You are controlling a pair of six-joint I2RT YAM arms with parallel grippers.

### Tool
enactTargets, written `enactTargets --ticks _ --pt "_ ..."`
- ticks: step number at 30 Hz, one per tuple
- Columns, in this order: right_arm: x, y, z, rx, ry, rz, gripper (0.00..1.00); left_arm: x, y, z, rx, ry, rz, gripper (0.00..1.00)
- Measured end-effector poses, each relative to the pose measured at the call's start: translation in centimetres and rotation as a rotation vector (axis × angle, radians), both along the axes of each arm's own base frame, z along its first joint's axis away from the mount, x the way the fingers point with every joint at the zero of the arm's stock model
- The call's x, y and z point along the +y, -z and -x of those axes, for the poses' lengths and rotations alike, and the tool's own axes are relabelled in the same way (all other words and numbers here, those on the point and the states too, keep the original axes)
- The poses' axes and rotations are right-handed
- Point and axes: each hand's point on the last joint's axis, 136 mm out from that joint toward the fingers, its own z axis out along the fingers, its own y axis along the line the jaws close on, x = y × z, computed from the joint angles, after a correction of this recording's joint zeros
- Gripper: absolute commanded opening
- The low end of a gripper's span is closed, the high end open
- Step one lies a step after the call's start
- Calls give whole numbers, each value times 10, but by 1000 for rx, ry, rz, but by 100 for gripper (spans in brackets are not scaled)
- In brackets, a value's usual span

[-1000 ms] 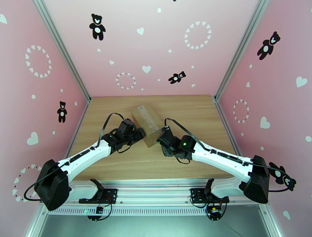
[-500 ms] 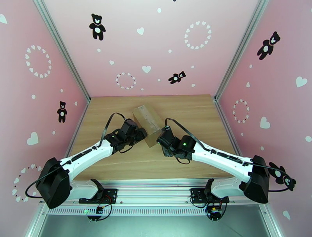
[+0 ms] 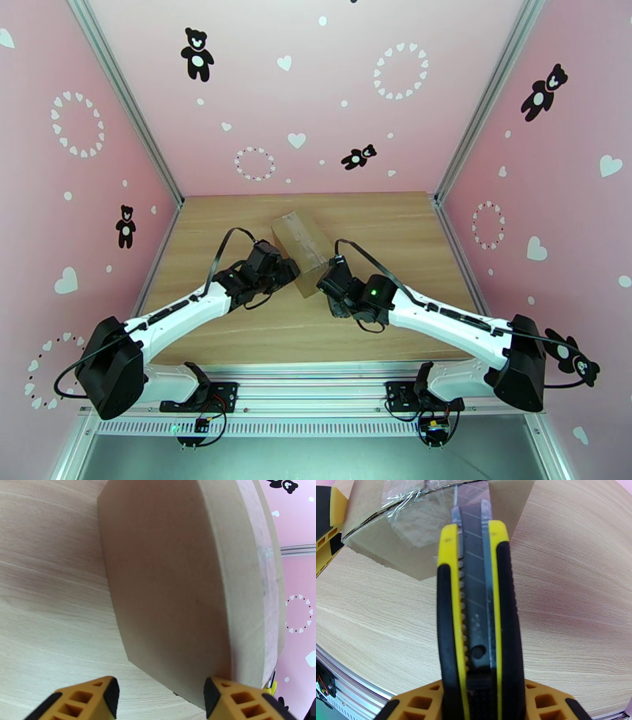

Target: Unpack the express box

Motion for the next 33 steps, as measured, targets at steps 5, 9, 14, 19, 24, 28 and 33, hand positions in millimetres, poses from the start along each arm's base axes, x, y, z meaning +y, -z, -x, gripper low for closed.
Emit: enactTargets --ticks 5,9,14,19,24,28,33 --pt "1 0 0 0 -2 -2 0 0 0 0 3 -4 3 63" --pt "1 0 0 3 -2 -6 0 -1 -1 0 3 -4 2 63" --pt "1 0 1 4 0 -7 0 -3 -1 -2 7 -2 -1 64" --pt "1 0 1 8 12 -11 0 -8 -1 -4 5 0 -12 63" --pt "1 0 1 9 13 -13 0 -8 -1 -4 10 -4 -10 63" --pt "1 1 2 12 10 -15 0 -9 -1 -5 12 -6 -9 63" --pt "2 1 2 15 9 -16 0 -10 -1 -5 15 -11 -8 63"
